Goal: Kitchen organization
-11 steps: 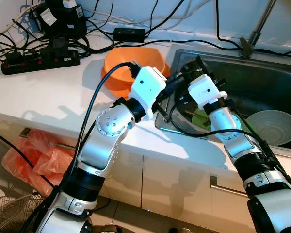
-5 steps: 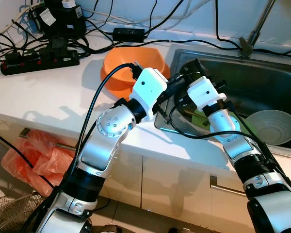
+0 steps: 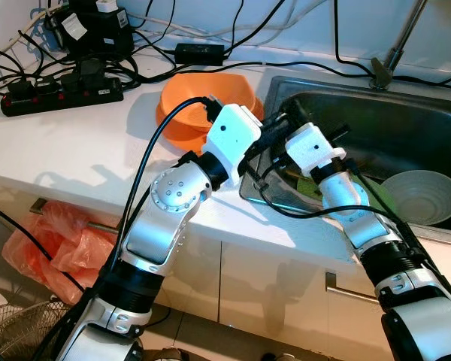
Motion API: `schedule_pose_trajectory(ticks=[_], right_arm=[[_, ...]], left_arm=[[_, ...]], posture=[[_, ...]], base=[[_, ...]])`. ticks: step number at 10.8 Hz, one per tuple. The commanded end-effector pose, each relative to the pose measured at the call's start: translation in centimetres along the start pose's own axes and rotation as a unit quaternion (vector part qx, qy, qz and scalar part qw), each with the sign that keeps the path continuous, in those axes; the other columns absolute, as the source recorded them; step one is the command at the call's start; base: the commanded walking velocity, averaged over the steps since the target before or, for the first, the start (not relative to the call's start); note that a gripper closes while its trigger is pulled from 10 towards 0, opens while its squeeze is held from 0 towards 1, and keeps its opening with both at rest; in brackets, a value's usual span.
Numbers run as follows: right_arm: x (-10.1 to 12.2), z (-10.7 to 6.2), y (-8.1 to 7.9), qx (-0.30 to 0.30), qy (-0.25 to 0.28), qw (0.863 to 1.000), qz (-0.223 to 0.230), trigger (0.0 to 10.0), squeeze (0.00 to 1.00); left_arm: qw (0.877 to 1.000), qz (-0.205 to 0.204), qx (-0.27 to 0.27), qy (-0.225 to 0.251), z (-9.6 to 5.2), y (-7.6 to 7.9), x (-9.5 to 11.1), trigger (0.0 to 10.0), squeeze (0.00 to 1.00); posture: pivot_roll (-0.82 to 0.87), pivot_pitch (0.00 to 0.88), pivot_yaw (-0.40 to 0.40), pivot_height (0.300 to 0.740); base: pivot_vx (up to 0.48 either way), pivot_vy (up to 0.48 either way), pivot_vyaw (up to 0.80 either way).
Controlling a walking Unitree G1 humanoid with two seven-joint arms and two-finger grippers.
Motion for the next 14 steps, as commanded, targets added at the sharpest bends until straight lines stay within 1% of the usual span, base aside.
schedule_pose_trajectory(ticks=[1, 2, 6, 7, 8, 9, 10, 12, 13, 14], right_arm=[[0.6, 0.3, 1.2, -0.021, 0.012, 1.000, 0.002, 0.0, 0.00], [0.6, 0.2, 1.2, -0.021, 0.011, 1.000, 0.002, 0.0, 0.00], [0.2, 0.1, 1.6, -0.027, 0.001, 1.000, -0.003, 0.0, 0.00], [-0.3, 0.0, 1.9, -0.034, -0.010, 0.999, 0.001, 0.0, 0.00], [-1.0, -0.1, 2.6, -0.052, -0.027, 0.998, 0.009, 0.0, 0.00], [-1.4, -0.2, 3.1, -0.065, -0.038, 0.997, 0.016, 0.0, 0.00], [-2.0, -0.4, 3.8, -0.082, -0.053, 0.995, 0.023, 0.0, 0.00], [-2.6, -0.6, 4.4, -0.098, -0.069, 0.992, 0.035, 0.0, 0.00], [-3.6, -1.0, 5.1, -0.123, -0.095, 0.986, 0.060, 4.4, 0.00], [-4.9, -1.5, 5.6, -0.142, -0.129, 0.978, 0.079, 10.0, 0.00]], left_arm=[[0.999, 0.009, -0.022, -0.034, -0.4, 0.8, -1.6, 10.0, 0.00], [0.999, 0.007, -0.018, -0.037, -0.5, 0.8, -1.9, 10.0, 1.00], [0.999, 0.005, -0.019, -0.034, -0.5, 0.7, -1.8, 10.0, 1.00], [0.999, 0.010, -0.012, -0.035, -0.6, 0.4, -1.9, 10.0, 1.00], [0.999, 0.023, 0.010, -0.038, -0.9, -0.2, -2.1, 10.0, 0.45], [0.998, 0.024, 0.029, -0.041, -1.2, -0.8, -2.2, 10.0, 0.00], [0.997, 0.019, 0.061, -0.046, -1.7, -1.8, -2.6, 10.0, 0.00], [0.994, 0.012, 0.101, -0.050, -2.4, -2.9, -2.9, 10.0, 0.00], [0.992, 0.003, 0.109, -0.060, -2.9, -2.9, -3.6, 10.0, 0.00], [0.992, -0.016, 0.108, -0.068, -3.3, -2.3, -4.3, 10.0, 0.00]], posture=[[0.08, 0.079, 0.013, 0.740], [0.08, 0.079, 0.014, 0.740], [0.08, 0.080, 0.015, 0.740], [0.08, 0.078, 0.013, 0.740], [0.08, 0.076, 0.013, 0.740], [0.08, 0.075, 0.011, 0.740], [0.08, 0.074, 0.012, 0.740], [0.08, 0.074, 0.012, 0.740], [0.09, 0.071, 0.007, 0.740], [0.09, 0.069, 0.005, 0.740]], base=[[0.000, 0.000, 0.00], [0.000, 0.000, 0.00], [0.000, 0.000, 0.00], [0.000, 0.000, 0.00], [0.000, 0.000, 0.00], [0.000, 0.000, 0.00], [0.000, 0.000, 0.00], [0.000, 0.000, 0.00], [0.000, 0.000, 0.00], [0.000, 0.000, 0.00]])
Point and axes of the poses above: a point about 5 cm out from each wrist's last joint towards the gripper, its own z axis pointing out of the wrist towards the gripper, its own x axis along the axis of the wrist's last joint, y = z × x, the point moved 5 cm from there along z, pointing out of the wrist towards the gripper, and after that the axes turned 9 degrees about z, right-handed, at the moved point
